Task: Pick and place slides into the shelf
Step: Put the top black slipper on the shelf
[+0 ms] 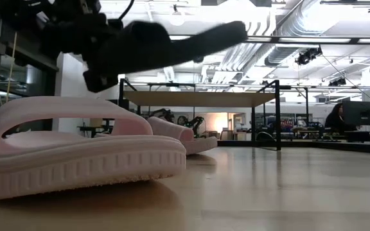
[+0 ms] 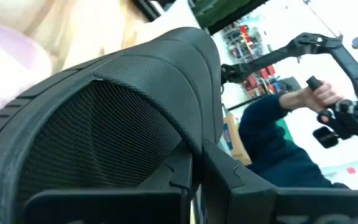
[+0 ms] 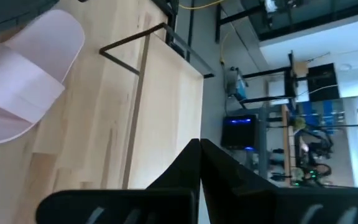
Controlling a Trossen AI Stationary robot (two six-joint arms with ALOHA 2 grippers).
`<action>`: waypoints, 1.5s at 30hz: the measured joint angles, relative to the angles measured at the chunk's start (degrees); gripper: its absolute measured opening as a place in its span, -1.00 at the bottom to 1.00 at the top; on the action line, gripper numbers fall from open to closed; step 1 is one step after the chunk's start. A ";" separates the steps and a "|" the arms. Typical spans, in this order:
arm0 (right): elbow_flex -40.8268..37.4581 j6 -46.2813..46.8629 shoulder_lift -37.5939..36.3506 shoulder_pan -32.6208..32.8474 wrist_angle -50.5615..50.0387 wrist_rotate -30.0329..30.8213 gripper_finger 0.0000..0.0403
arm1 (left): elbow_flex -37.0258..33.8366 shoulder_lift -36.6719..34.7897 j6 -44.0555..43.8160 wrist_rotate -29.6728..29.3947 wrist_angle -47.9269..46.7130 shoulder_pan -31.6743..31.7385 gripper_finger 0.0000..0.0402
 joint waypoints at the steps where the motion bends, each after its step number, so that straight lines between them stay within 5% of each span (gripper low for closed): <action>1: 0.00 -0.14 0.00 0.63 0.00 0.32 -1.00 | 0.44 0.00 -0.02 0.22 -0.04 0.00 -0.98; 27: 0.00 -4.03 0.00 19.44 -1.91 4.24 -1.00 | 12.82 -1.21 5.04 6.21 -15.11 0.02 -0.96; 45: 0.00 -8.93 0.20 22.97 1.97 -5.19 -1.00 | 18.63 -3.80 5.82 13.19 -21.09 -1.37 -0.92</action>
